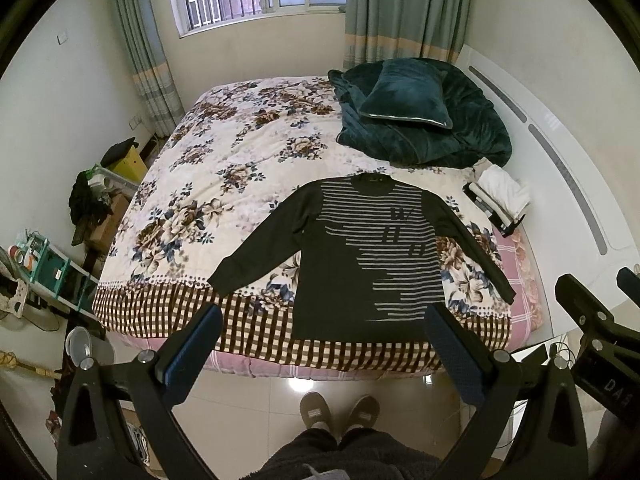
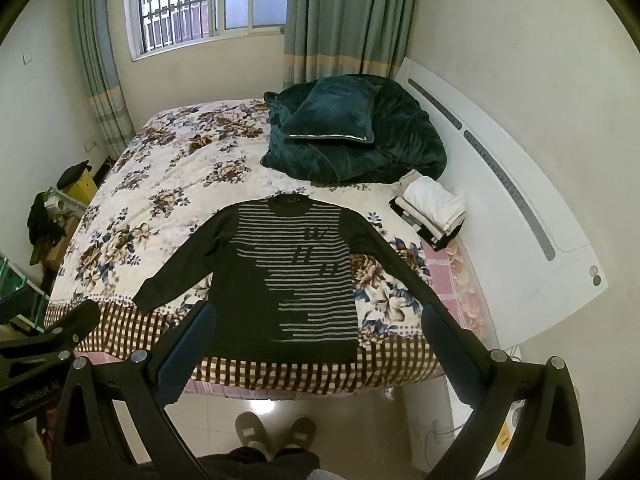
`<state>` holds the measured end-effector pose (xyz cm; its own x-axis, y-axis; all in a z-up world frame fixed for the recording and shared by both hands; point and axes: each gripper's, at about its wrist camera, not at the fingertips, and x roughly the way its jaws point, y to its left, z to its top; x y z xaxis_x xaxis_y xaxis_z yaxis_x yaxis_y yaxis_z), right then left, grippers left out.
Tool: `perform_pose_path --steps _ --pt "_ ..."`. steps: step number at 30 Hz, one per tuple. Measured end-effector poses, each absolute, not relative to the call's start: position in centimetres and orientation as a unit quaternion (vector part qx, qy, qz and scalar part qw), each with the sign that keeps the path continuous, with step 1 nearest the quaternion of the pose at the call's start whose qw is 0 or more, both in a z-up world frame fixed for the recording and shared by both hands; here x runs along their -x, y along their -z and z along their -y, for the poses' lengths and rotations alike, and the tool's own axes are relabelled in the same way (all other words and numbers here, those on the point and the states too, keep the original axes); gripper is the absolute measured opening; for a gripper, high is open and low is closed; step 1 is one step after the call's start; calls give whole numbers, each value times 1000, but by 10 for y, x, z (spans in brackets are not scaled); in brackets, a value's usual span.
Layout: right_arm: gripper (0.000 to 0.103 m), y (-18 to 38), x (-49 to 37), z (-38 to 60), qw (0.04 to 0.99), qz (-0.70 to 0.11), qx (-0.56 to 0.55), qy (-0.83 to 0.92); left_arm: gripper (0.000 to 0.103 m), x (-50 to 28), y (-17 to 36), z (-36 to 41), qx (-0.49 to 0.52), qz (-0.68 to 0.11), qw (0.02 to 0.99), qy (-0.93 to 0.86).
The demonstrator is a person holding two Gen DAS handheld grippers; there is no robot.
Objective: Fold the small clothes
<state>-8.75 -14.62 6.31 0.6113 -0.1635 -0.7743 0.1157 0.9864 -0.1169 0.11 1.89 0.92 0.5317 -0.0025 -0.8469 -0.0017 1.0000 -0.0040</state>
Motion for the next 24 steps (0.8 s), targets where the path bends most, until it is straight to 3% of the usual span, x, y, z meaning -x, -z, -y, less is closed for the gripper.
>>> perform_pose_path --steps 24 --pt "103 -65 92 140 898 -431 29 78 103 -1 -11 -17 0 -481 877 1"
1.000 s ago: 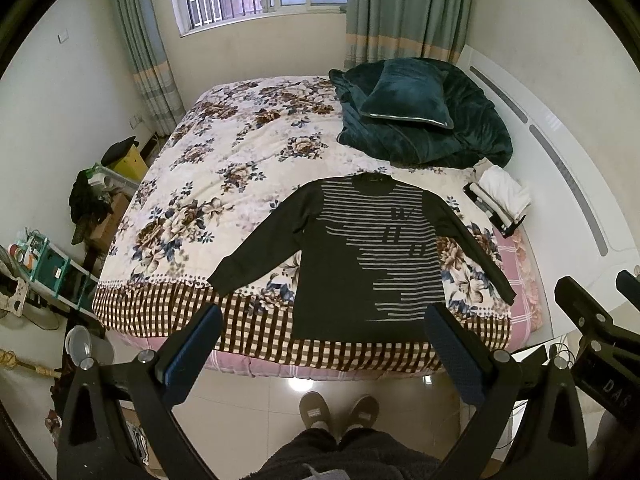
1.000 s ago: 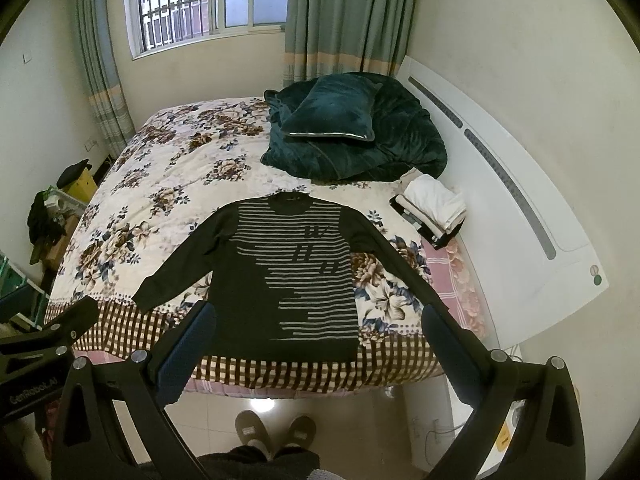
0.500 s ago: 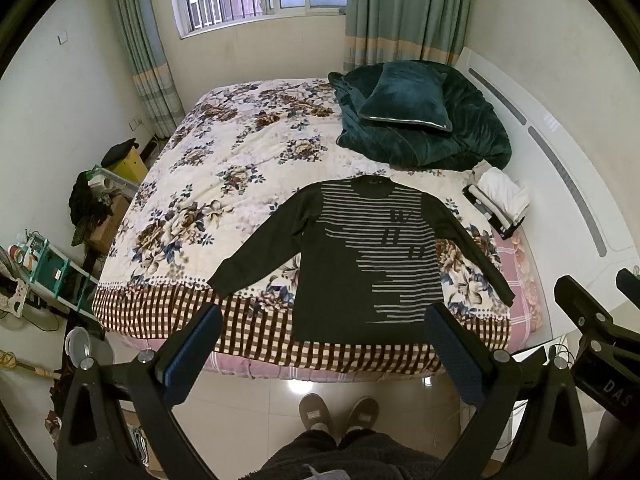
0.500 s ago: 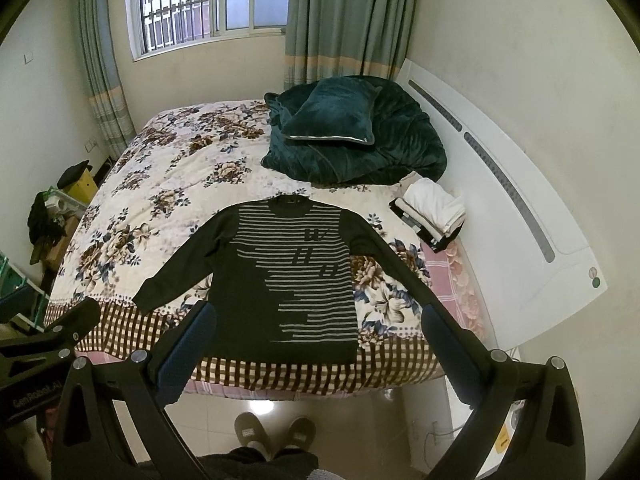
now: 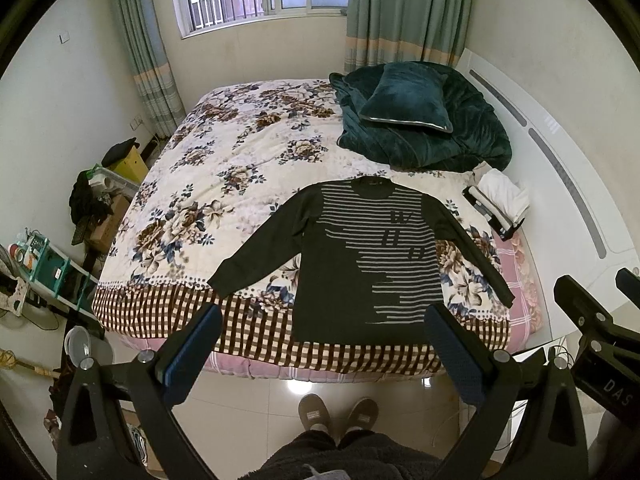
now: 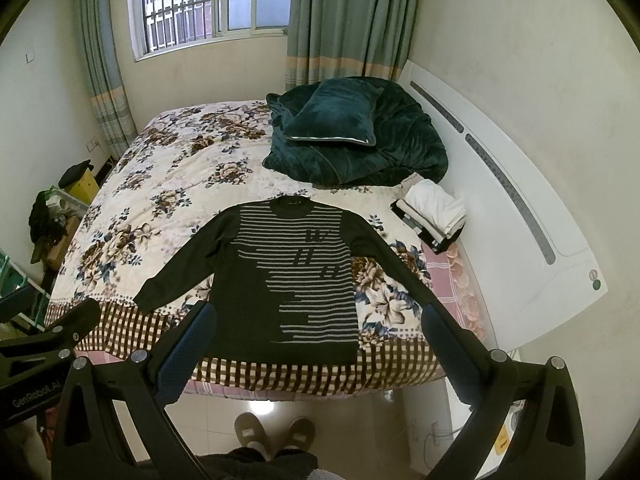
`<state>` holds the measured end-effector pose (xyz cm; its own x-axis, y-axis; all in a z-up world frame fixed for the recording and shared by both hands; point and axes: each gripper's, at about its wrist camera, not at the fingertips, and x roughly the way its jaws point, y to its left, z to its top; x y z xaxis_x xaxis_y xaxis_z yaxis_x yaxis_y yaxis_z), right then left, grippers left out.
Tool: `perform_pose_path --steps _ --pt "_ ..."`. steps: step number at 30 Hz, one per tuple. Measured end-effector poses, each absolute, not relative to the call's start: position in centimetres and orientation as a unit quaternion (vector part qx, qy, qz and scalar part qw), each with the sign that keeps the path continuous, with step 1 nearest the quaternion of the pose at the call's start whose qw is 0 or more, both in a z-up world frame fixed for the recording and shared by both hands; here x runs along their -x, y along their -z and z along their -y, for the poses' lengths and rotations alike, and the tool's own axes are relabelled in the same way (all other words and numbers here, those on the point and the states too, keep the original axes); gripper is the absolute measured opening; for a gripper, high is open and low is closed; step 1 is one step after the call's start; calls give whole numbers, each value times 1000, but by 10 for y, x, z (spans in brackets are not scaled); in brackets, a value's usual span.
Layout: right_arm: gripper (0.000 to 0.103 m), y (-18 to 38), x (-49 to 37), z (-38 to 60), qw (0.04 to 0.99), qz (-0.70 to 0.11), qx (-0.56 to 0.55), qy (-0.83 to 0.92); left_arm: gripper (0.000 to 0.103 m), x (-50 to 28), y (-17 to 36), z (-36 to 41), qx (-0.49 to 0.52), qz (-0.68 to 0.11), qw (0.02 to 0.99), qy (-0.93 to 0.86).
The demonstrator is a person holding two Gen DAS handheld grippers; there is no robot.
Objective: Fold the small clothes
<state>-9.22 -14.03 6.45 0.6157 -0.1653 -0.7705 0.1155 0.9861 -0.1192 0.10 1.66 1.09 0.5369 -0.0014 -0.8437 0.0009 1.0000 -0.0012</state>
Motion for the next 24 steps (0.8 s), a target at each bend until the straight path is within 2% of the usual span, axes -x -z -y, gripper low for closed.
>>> perform_pose_path --steps 24 --pt "103 -67 93 132 897 -433 26 79 103 -21 -14 -12 -1 -473 881 -3"
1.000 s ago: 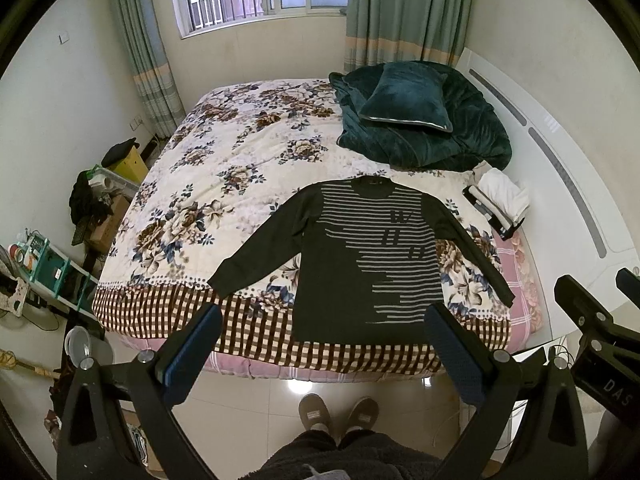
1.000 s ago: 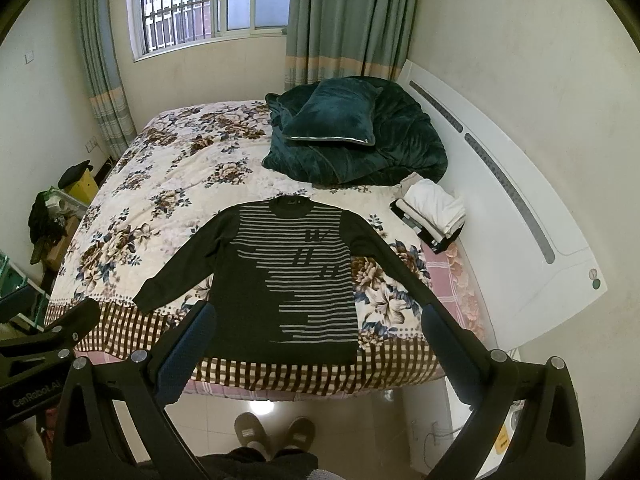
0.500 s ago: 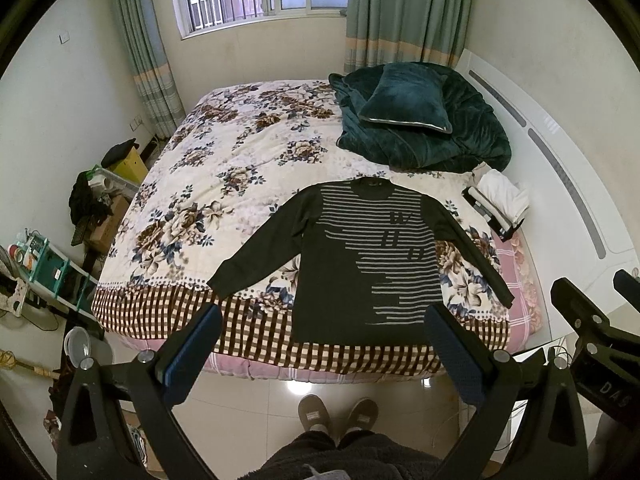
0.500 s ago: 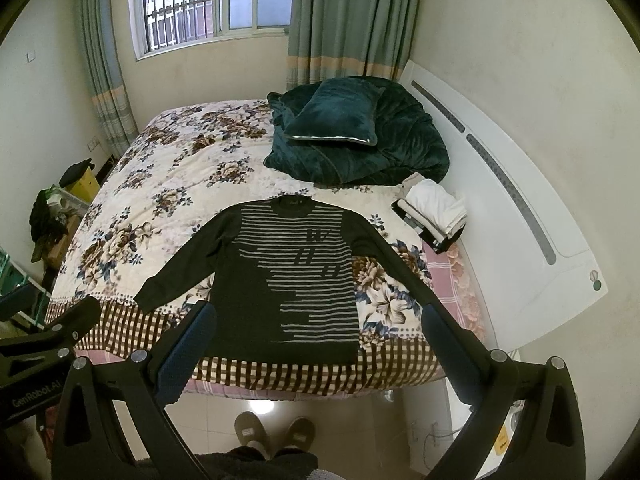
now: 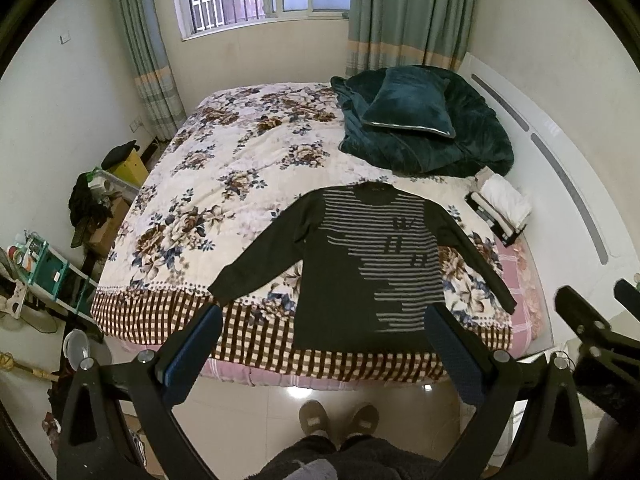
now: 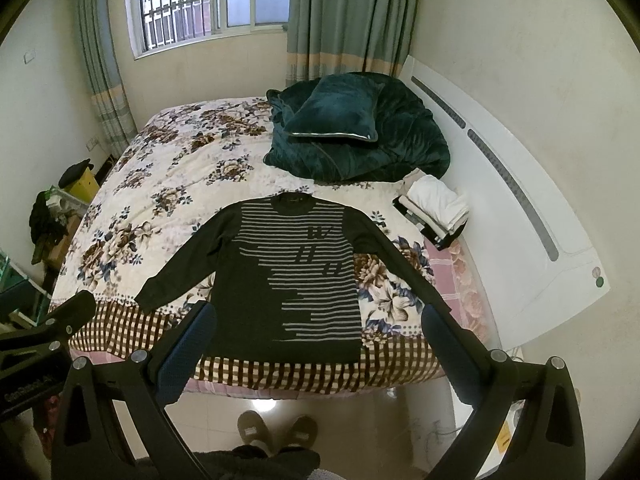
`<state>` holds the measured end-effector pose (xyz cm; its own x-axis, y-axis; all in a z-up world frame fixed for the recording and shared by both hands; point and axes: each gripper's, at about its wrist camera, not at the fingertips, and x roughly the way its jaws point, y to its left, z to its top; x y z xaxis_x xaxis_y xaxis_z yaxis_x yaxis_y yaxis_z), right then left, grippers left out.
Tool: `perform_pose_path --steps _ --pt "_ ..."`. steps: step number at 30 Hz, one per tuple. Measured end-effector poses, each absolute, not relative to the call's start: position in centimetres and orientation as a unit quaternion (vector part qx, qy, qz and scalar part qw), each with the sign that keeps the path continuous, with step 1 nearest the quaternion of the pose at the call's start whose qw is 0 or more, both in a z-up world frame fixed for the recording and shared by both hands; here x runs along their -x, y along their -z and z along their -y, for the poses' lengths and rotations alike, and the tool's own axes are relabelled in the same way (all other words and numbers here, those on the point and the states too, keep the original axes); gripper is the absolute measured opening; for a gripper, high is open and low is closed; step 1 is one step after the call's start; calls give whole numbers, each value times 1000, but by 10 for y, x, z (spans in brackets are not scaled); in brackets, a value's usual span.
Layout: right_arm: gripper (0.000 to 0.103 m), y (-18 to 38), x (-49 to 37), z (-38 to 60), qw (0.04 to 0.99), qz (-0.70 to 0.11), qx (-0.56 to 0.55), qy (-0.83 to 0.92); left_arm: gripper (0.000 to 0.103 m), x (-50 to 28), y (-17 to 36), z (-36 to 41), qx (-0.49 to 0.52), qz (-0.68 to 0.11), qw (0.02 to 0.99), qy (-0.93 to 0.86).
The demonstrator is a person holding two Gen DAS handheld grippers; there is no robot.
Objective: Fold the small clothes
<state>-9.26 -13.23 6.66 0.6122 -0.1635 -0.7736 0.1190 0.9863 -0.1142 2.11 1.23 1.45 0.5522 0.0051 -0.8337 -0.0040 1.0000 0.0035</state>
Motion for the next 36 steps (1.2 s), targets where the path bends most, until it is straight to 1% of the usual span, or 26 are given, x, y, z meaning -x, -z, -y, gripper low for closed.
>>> perform_pose_path --steps 3,6,10,14,18,22,24,25,27,28,30,31,34,35,36 --pt "103 -62 85 138 897 -433 9 86 103 -42 -5 -13 -10 -460 888 -12" --pt "103 -45 68 160 892 -436 -21 116 103 -68 11 -12 -22 -447 894 -18" --pt "103 -7 44 211 874 -445 -65 186 103 -107 45 0 -43 -438 898 -18" --pt "103 43 17 287 848 -451 -114 253 103 -161 96 30 -69 -469 880 -21" --pt "103 115 -12 387 810 -466 -183 307 103 -215 154 66 -86 -511 855 -29" --pt "102 212 -44 496 761 -489 -254 342 103 -259 210 104 -126 -533 835 -50" --pt "102 264 -63 541 738 -512 -273 345 103 -287 251 127 -136 -552 821 -50" --pt "102 294 -75 561 727 -526 -275 344 103 -295 263 133 -140 -558 816 -50" --pt "100 348 -98 588 709 -558 -265 341 103 -316 303 153 -152 -574 804 -48" --pt "93 375 -110 598 697 -575 -258 343 103 -324 319 160 -159 -580 798 -46" --pt "87 426 -131 621 684 -600 -241 338 103 -341 361 178 -170 -598 782 -44" --pt "84 442 -136 626 677 -607 -236 343 103 -346 378 184 -172 -602 778 -42" --pt "84 481 -152 649 693 -602 -216 333 103 -363 422 201 -180 -612 769 -41" --pt "84 494 -161 650 698 -614 -184 319 103 -368 438 207 -183 -620 762 -39" --pt "84 512 -174 647 699 -636 -129 302 103 -371 456 211 -185 -628 755 -33"
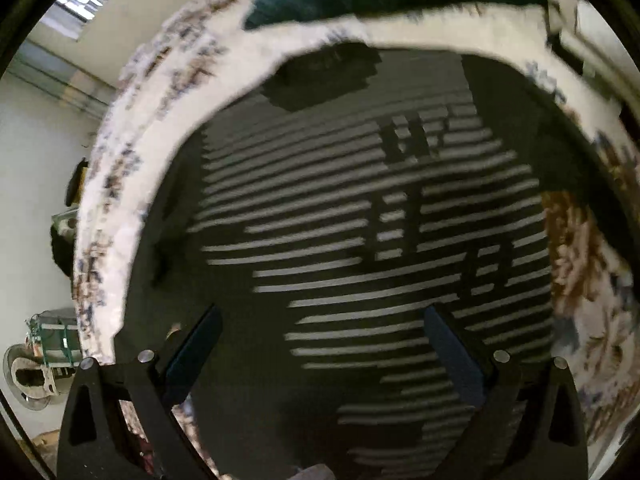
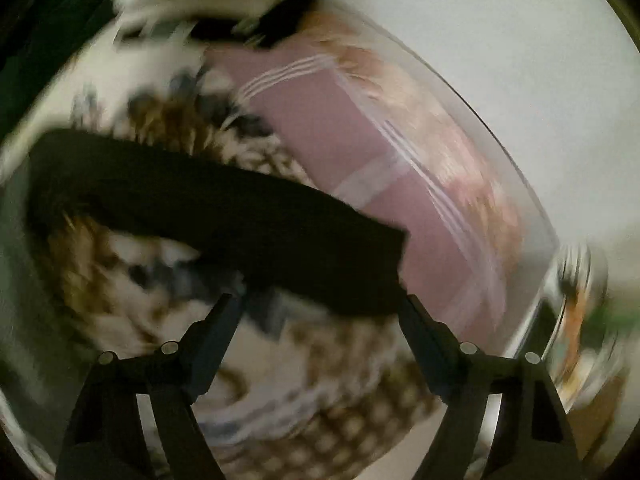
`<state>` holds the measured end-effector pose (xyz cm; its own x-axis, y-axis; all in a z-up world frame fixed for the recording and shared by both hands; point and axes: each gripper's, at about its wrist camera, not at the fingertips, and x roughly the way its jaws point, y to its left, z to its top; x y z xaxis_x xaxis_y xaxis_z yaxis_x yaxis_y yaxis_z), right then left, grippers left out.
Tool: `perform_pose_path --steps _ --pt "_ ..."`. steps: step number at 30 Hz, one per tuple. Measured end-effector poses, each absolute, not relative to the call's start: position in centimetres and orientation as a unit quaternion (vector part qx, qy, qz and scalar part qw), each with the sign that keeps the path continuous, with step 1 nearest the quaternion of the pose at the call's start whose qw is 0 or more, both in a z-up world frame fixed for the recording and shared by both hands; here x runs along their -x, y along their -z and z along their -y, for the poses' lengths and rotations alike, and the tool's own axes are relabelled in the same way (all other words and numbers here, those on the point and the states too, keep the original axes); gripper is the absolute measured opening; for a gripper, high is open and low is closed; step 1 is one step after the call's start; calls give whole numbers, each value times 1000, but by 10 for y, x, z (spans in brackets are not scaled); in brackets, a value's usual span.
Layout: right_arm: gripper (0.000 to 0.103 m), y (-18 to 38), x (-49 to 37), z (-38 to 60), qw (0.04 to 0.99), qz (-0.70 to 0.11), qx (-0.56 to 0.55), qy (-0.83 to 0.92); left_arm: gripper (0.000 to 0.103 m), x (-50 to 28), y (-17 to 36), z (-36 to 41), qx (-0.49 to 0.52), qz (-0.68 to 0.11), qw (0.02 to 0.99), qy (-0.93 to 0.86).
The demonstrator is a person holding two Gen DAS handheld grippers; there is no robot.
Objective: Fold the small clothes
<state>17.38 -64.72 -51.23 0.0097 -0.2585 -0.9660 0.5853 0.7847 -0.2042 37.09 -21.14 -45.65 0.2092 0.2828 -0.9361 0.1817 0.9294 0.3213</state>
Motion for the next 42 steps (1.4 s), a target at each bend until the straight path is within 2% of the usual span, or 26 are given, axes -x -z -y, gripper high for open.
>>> perform_pose_path --steps 1,2,3,4,5,9,13,15,17,20,26,29,30,31,32,38,42 --pt "83 522 -180 644 697 -650 -100 287 103 -377 467 219 -187 -631 752 -32" --pt "70 538 -188 641 696 -666 -78 259 103 -379 480 223 -193 -635 747 -26" --pt "55 550 -194 641 690 -680 -64 237 103 -381 487 228 -196 -635 747 -22" --pt "20 558 -198 643 685 -689 -54 231 103 -384 492 232 -199 -634 747 -17" --pt "12 558 -200 649 688 -684 -57 234 103 -385 497 236 -205 -632 747 -11" --pt "11 533 -202 707 706 -625 -134 306 103 -392 515 253 -222 -626 748 13" --pt "31 537 -203 773 677 -598 -223 366 103 -399 525 265 -224 -627 746 22" --pt "36 536 -191 796 668 -579 -277 377 103 -400 525 269 -223 -625 747 27" --pt "49 526 -168 809 657 -549 -327 401 103 -400 525 272 -222 -624 749 29" --pt "57 515 -129 813 641 -493 -416 416 103 -400 529 273 -218 -627 747 31" --pt "59 574 -80 796 570 -401 -614 370 103 -402 545 265 -203 -644 737 16" --pt "60 602 -86 788 546 -346 -661 382 103 -406 551 254 -186 -651 736 5" --pt "59 602 -89 785 548 -322 -660 400 103 -407 552 250 -182 -652 736 0" --pt "41 598 -94 782 557 -311 -646 420 103 -407 552 245 -177 -652 737 -4" --pt "11 590 -105 779 573 -310 -624 430 103 -409 550 235 -167 -652 739 -11" --pt "11 491 -172 747 696 -327 -497 403 103 -405 528 169 -122 -637 759 -52" --pt "10 397 -256 672 785 -346 -406 313 103 -393 509 110 -102 -618 774 -90"
